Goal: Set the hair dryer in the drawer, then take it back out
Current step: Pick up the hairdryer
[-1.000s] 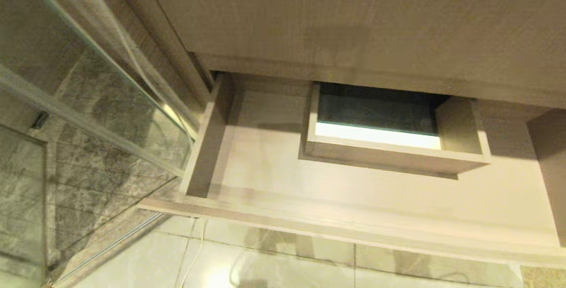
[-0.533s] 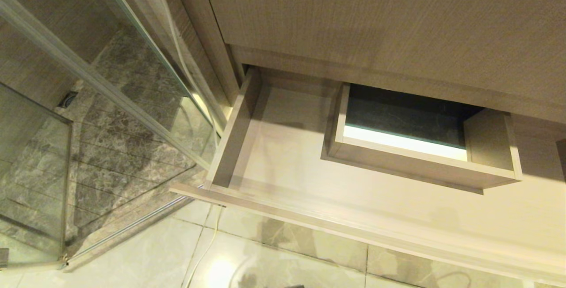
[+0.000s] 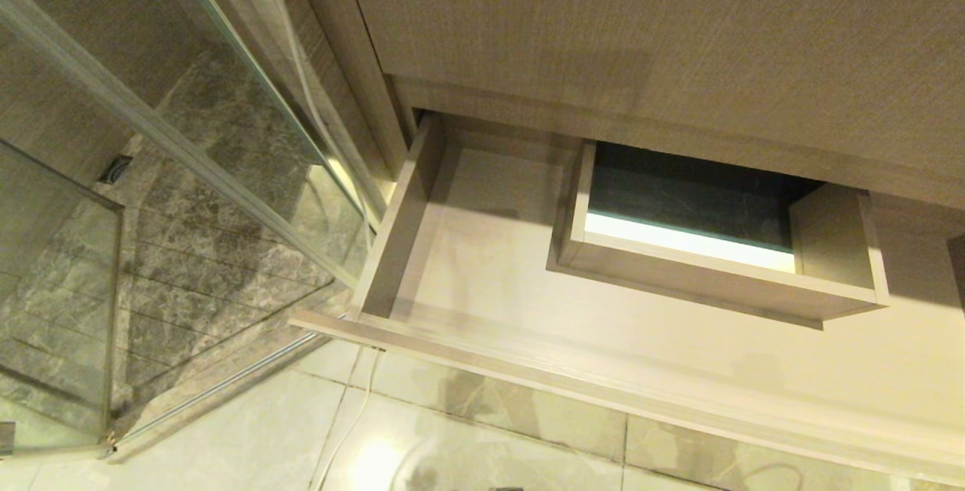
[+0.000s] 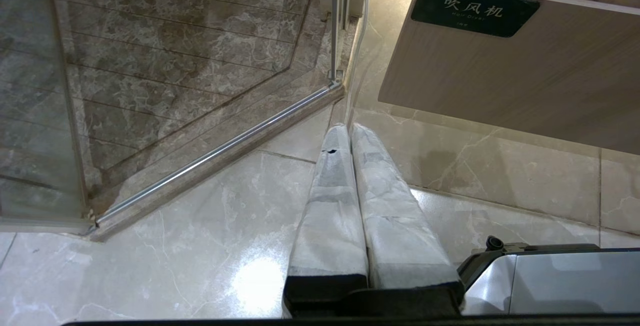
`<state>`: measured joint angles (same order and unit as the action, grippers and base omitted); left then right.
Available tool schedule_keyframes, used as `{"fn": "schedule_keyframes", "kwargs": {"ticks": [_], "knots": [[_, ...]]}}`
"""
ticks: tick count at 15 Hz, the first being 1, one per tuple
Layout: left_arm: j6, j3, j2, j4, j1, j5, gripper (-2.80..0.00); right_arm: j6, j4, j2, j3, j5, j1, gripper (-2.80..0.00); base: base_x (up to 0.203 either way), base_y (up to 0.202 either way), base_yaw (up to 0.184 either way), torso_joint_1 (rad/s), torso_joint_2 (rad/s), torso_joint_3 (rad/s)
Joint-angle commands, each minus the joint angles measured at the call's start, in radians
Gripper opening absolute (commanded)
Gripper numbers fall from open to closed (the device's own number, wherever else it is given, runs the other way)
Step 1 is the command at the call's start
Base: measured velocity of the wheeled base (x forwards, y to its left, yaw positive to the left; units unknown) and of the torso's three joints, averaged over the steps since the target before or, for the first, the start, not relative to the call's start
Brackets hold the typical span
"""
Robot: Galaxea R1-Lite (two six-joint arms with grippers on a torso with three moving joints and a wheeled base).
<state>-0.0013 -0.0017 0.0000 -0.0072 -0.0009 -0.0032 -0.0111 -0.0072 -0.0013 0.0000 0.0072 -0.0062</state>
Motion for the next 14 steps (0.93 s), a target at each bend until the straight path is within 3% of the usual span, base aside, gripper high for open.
{"fn": "schedule_keyframes", "kwargs": {"ticks": [1, 7, 14], "knots": [[0.000, 0.000, 0.002, 0.000, -0.001, -0.001, -2.80, -0.001, 0.000, 0.000, 0.002, 0.000, 0.000, -2.80, 0.000, 0.000, 0.000, 0.000, 0.00, 0.000], [0.000, 0.000, 0.002, 0.000, -0.001, -0.001, -2.80, -0.004, 0.000, 0.000, 0.002, 0.002, 0.000, -2.80, 0.000, 0.000, 0.000, 0.002, -0.02, -0.015], [0.000, 0.000, 0.002, 0.000, -0.001, -0.001, -2.80, -0.006, 0.001, 0.000, 0.002, 0.002, 0.000, -2.80, 0.000, 0.000, 0.000, 0.181, -0.41, -0.233]]}}
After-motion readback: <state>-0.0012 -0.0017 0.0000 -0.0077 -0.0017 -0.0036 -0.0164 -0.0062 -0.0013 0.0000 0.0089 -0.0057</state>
